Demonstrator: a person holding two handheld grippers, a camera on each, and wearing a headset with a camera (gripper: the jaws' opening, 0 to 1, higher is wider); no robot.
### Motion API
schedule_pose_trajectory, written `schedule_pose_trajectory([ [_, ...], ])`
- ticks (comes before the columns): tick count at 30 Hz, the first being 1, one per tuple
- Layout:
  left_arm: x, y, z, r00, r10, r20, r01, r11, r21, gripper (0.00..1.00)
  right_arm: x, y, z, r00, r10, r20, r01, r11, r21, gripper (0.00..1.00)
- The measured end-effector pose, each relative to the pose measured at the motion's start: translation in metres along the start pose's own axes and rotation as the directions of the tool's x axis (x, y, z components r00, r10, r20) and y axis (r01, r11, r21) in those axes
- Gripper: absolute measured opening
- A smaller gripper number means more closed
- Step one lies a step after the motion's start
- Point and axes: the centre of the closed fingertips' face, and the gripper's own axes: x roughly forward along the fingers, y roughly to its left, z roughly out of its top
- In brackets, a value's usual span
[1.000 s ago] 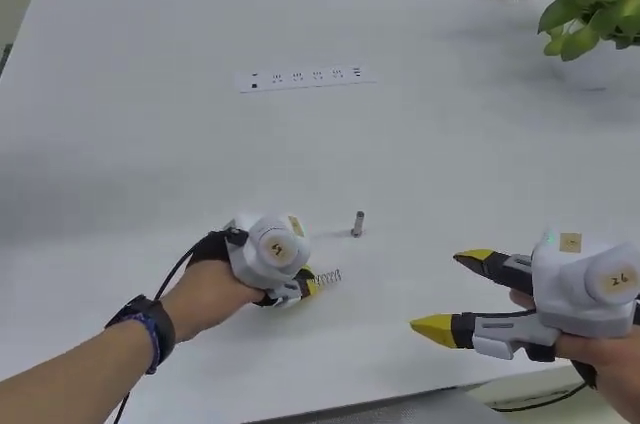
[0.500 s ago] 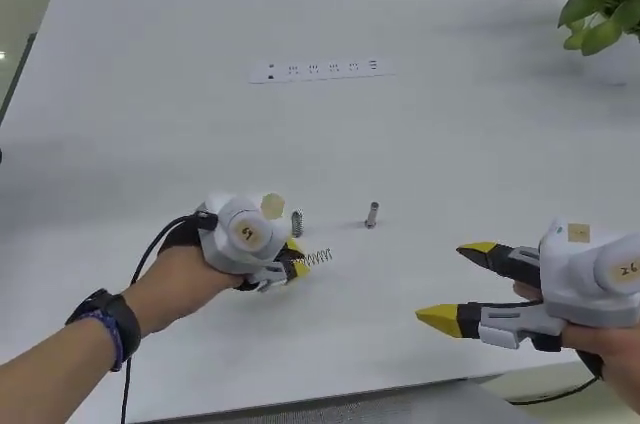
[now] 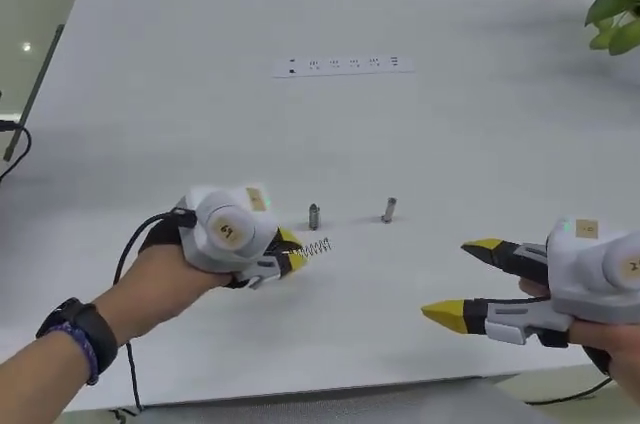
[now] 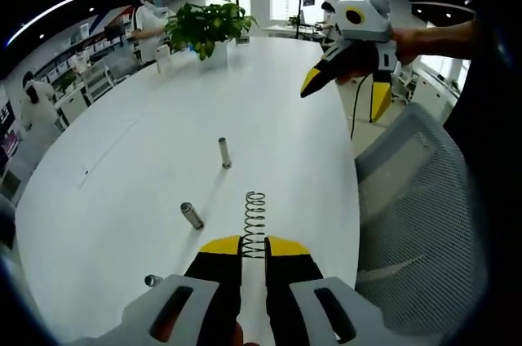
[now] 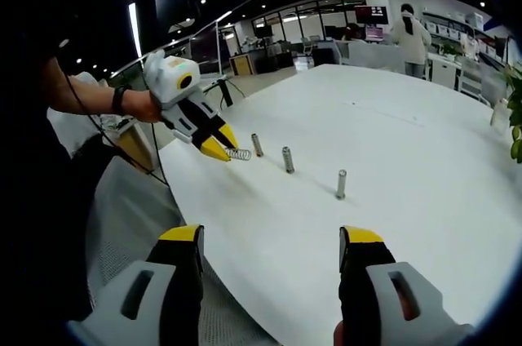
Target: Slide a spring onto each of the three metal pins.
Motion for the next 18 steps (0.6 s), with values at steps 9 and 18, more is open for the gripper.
schedule_pose_trajectory([
  [9, -0.018, -0.006, 0.002, 0.9997, 0.015, 0.018, -0.015, 1.000, 0.003, 0.02, 0.009, 0.010, 0.008, 0.9992, 0.040, 0.000, -0.040, 0.999, -0.022, 0.64],
  [18, -0.021, -0.011, 0.009, 0.9993, 0.015, 0.034, -0.015, 1.000, 0.012, 0.02, 0.014, 0.019, 0.012, 0.9971, 0.075, -0.002, -0.076, 0.996, -0.043, 0.62],
])
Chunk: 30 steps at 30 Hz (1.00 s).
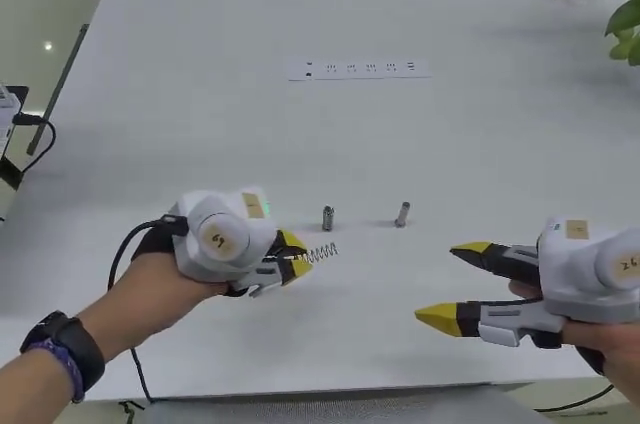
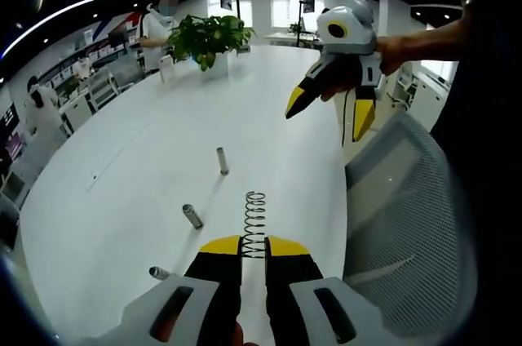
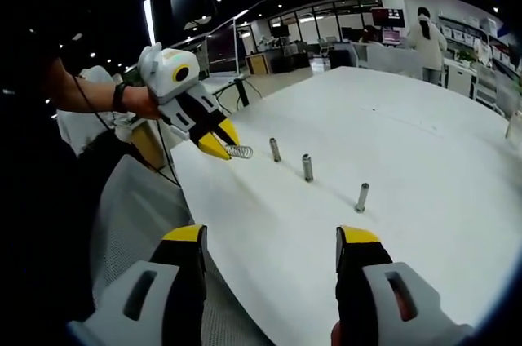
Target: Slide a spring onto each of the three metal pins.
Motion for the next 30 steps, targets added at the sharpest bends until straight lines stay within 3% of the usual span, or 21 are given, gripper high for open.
schedule_pose_trajectory([
  [17, 0.001, -0.013, 0.024, 0.9992, -0.030, 0.027, 0.029, 0.998, 0.053, 0.02, 0.019, 0.017, 0.018, 0.9954, 0.096, 0.004, -0.095, 0.994, -0.053, 0.55],
  [30, 0.005, -0.028, 0.043, 0.9967, -0.070, 0.042, 0.065, 0.990, 0.123, 0.02, 0.032, 0.031, 0.038, 0.9821, 0.184, 0.041, -0.179, 0.979, -0.098, 0.41],
])
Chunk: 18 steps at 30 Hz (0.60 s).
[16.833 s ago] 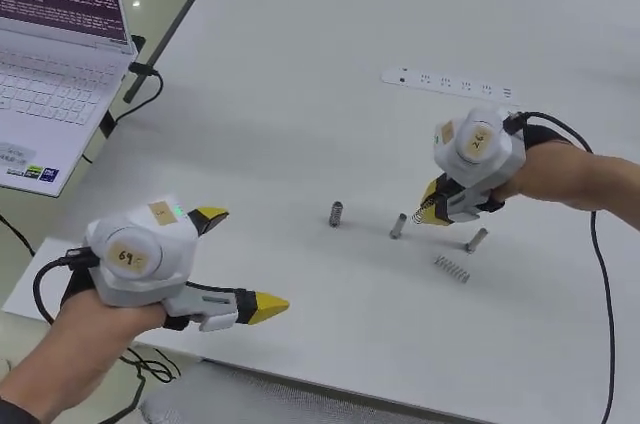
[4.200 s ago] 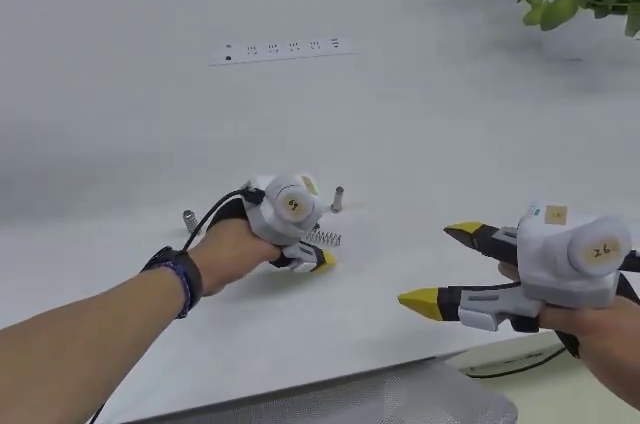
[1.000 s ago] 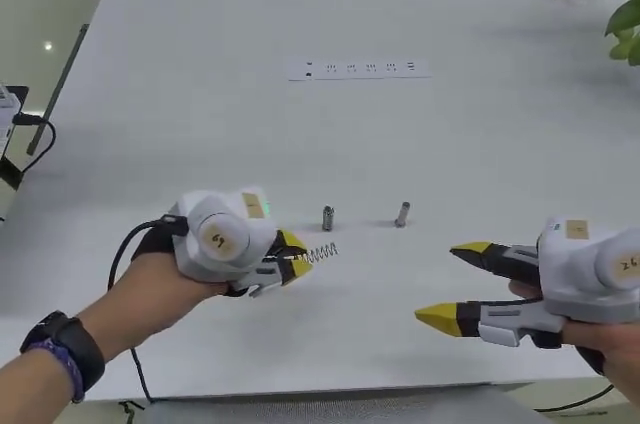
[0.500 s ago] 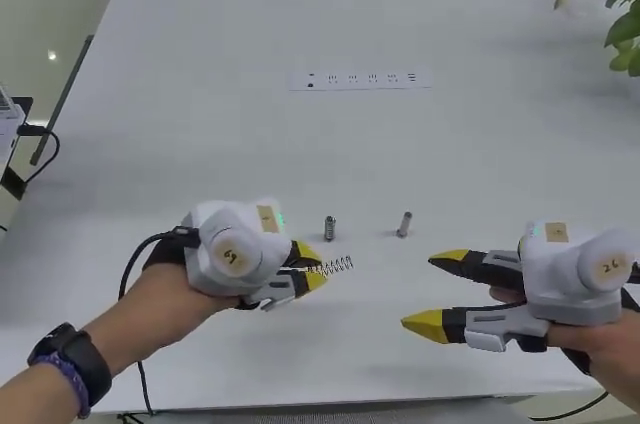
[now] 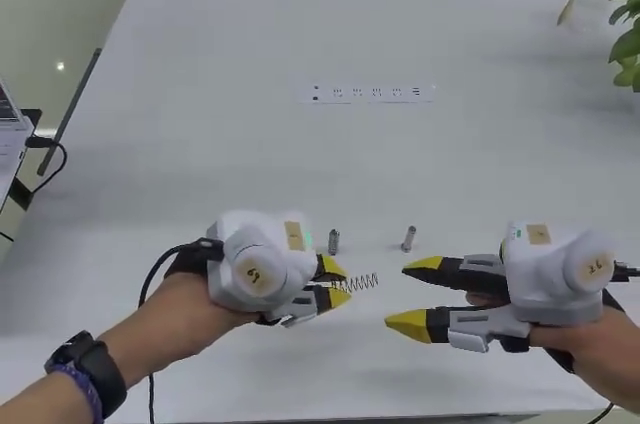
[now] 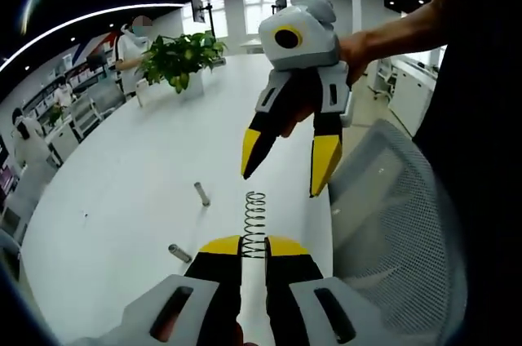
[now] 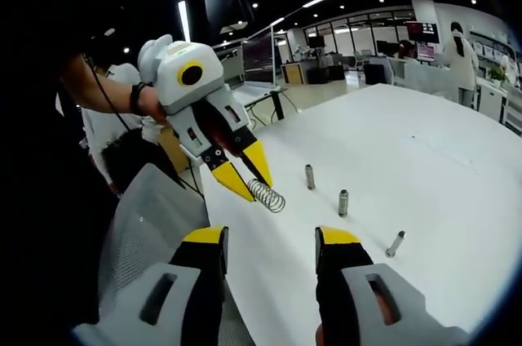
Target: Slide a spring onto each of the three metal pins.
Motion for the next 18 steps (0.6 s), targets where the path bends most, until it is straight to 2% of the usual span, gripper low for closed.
schedule_pose_trajectory([
  [4, 0.001, -0.006, 0.004, 0.9999, -0.016, 0.003, 0.016, 1.000, 0.019, 0.02, 0.005, 0.003, -0.001, 0.9994, 0.033, -0.012, -0.033, 0.999, -0.012, 0.37],
  [9, 0.003, -0.011, 0.008, 0.9996, -0.026, 0.006, 0.026, 0.999, 0.034, 0.02, 0.008, 0.007, 0.002, 0.9980, 0.063, -0.002, -0.063, 0.998, -0.015, 0.32],
  [16, 0.005, -0.019, 0.011, 0.9989, -0.047, 0.007, 0.047, 0.998, 0.050, 0.02, 0.009, 0.013, 0.007, 0.9945, 0.103, 0.016, -0.103, 0.994, -0.020, 0.13],
  [18, 0.005, -0.020, 0.010, 0.9986, -0.052, 0.003, 0.052, 0.997, 0.055, 0.02, 0.009, 0.014, 0.006, 0.9936, 0.112, 0.017, -0.112, 0.994, -0.018, 0.11],
])
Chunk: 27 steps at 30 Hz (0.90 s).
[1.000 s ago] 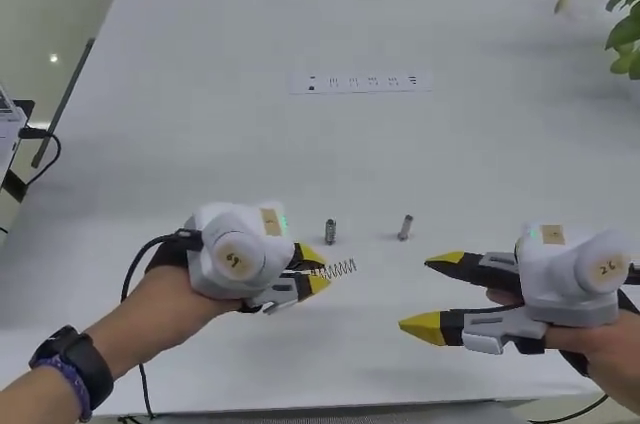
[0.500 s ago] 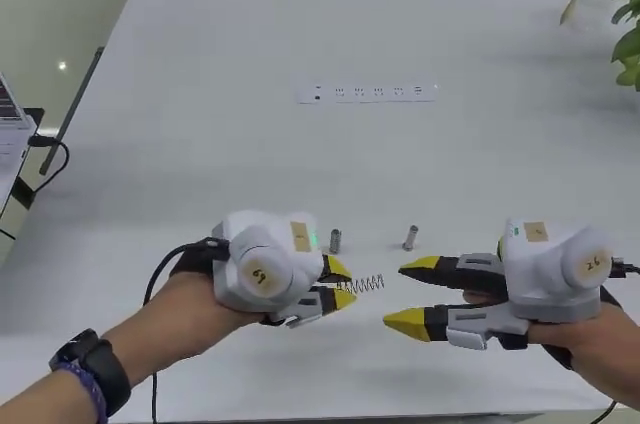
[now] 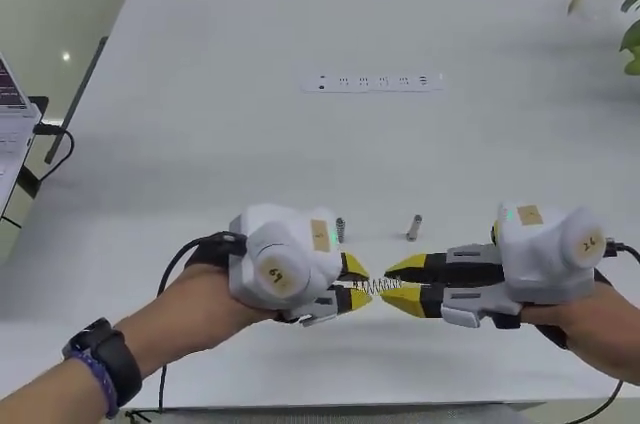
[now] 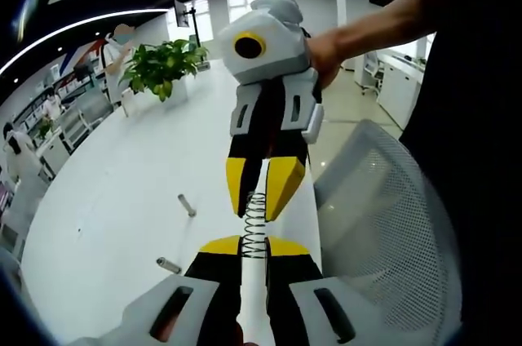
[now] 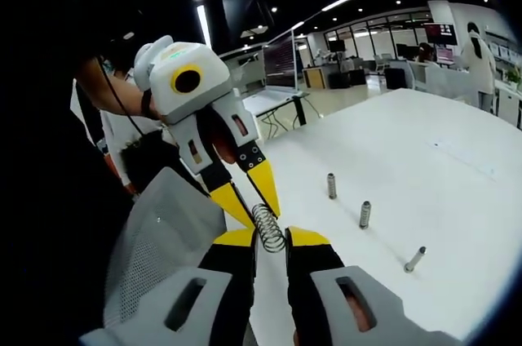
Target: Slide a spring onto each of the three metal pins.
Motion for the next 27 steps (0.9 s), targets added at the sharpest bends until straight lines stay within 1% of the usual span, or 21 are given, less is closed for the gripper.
schedule_pose_trajectory([
  [3, 0.000, 0.000, 0.000, 1.0000, -0.004, 0.002, 0.004, 1.000, 0.004, 0.02, -0.001, 0.003, 0.000, 0.9999, 0.013, 0.002, -0.013, 1.000, 0.004, 0.10],
  [10, 0.003, -0.002, 0.000, 0.9999, -0.014, 0.001, 0.014, 1.000, 0.013, 0.02, -0.002, 0.004, 0.000, 0.9998, 0.019, 0.003, -0.019, 1.000, 0.008, 0.09],
  [17, 0.007, -0.004, 0.001, 0.9996, -0.027, -0.006, 0.027, 0.999, 0.019, 0.02, -0.004, 0.005, -0.001, 0.9997, 0.018, -0.017, -0.018, 1.000, 0.008, 0.08],
  [21, 0.010, -0.003, 0.002, 0.9996, -0.028, 0.000, 0.028, 1.000, 0.013, 0.02, -0.006, 0.005, 0.005, 0.9995, 0.012, -0.030, -0.013, 1.000, -0.013, 0.08],
  [24, 0.012, -0.002, 0.004, 0.9997, -0.025, 0.003, 0.025, 1.000, 0.016, 0.02, -0.008, 0.007, 0.012, 0.9995, 0.016, -0.028, -0.016, 1.000, -0.024, 0.08],
  [27, 0.013, 0.001, 0.009, 0.9997, -0.016, 0.018, 0.016, 1.000, 0.007, 0.02, -0.009, 0.004, 0.018, 0.9991, 0.009, -0.041, -0.011, 0.999, -0.050, 0.08],
])
